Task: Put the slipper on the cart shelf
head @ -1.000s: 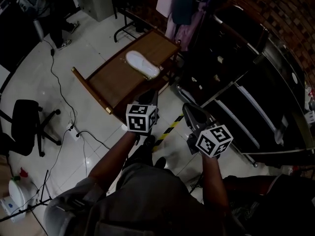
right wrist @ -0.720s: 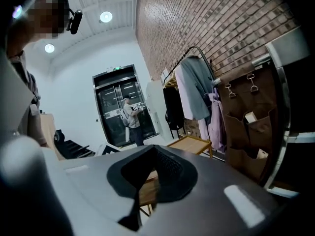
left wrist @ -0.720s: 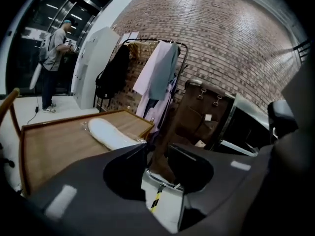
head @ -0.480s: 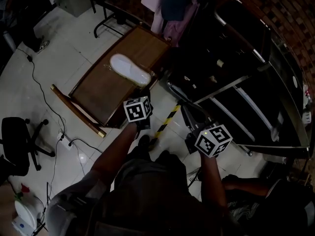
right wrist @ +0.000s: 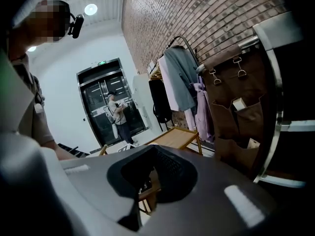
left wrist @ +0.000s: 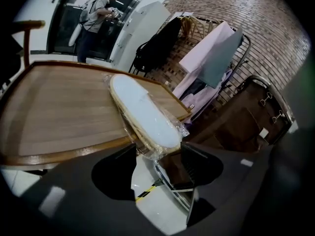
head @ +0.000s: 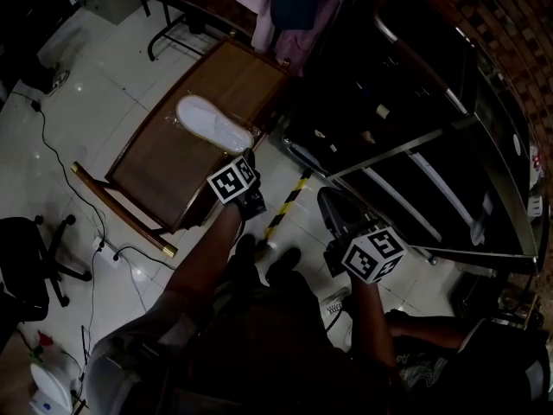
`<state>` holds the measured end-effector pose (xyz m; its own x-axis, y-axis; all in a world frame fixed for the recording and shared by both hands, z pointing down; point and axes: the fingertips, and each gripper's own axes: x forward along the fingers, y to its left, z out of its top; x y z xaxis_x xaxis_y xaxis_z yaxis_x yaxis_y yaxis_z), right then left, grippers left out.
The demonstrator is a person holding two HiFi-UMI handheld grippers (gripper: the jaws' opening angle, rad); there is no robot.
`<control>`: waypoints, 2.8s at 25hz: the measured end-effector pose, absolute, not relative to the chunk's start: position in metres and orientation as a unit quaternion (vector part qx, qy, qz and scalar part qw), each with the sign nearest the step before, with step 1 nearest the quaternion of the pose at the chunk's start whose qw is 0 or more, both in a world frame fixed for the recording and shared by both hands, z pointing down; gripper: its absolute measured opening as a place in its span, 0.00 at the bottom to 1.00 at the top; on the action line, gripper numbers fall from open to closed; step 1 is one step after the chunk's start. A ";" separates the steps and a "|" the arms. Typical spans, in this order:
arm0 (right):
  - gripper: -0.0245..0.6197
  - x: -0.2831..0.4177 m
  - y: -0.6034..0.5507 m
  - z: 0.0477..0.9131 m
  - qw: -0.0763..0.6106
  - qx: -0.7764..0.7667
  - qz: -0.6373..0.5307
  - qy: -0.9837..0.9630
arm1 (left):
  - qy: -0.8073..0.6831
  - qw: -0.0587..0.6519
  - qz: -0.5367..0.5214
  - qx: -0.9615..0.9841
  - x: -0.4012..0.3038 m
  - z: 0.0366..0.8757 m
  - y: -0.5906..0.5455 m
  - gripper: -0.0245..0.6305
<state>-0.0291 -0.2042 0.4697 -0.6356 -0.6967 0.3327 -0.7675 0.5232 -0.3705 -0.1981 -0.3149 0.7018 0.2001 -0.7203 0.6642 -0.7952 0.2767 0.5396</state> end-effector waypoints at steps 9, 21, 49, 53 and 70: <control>0.04 -0.008 -0.198 0.492 0.090 0.445 0.271 -0.849 | -0.638 0.492 0.015 0.592 -0.188 0.713 -0.345 0.42; 0.04 -0.010 -0.209 0.493 0.086 0.444 0.274 -0.849 | -0.651 0.420 0.004 0.632 -0.192 0.675 -0.349 0.20; 0.04 0.050 -0.185 0.436 -0.016 0.516 0.216 -0.829 | -0.490 0.289 0.053 0.820 -0.077 0.526 -0.256 0.12; 0.04 0.082 -0.155 0.425 -0.039 0.546 0.205 -0.811 | -0.457 0.276 0.056 0.844 -0.042 0.509 -0.230 0.12; 0.04 0.256 0.002 0.392 -0.081 0.619 0.170 -0.762 | -0.334 0.256 0.062 0.905 0.166 0.462 -0.079 0.12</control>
